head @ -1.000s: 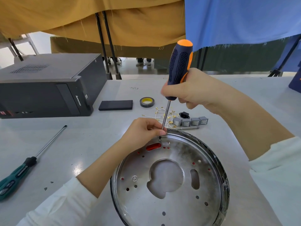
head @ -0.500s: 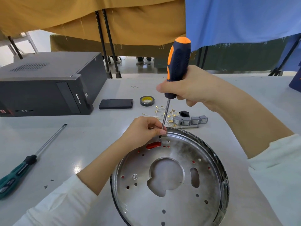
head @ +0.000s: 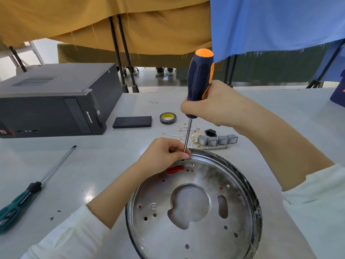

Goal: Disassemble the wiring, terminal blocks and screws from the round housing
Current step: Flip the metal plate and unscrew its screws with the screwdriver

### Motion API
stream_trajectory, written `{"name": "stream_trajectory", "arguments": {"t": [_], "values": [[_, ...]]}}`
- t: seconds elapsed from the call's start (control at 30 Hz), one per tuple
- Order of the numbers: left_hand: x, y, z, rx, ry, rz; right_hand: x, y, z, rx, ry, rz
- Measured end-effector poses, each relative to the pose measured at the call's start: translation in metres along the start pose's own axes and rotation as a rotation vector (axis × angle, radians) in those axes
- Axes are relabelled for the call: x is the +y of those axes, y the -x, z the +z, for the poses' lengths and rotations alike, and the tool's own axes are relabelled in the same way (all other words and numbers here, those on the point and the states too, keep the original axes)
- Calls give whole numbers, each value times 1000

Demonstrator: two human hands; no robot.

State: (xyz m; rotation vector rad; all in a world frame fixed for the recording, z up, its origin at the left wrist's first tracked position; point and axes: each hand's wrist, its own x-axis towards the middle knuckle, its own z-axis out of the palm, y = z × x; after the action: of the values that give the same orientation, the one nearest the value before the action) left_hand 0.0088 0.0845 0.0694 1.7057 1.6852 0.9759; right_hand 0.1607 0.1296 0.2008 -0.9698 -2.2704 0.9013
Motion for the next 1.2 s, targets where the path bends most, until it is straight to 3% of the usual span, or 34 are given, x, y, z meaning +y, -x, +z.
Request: {"name": "stream_trajectory", "arguments": {"t": [0.17,0.47,0.6,0.73,0.93,1.2], "values": [[1,-2,2,72,19,-27,0,1,3,60,133,-53],[-1,1,-1,2,-9,-18,3,-2,0,42,-13,31],[0,0,-1,35,-35,-28,5,-2,5,107,152,-30],[-2,-1,0,86,-64,-17,8,-2,3,72,106,-12],[0,3,1,-18,-100,6,7,0,-1,-17,18,14],[3,2,1,65,-166,-32,10,0,2,88,121,-86]]}}
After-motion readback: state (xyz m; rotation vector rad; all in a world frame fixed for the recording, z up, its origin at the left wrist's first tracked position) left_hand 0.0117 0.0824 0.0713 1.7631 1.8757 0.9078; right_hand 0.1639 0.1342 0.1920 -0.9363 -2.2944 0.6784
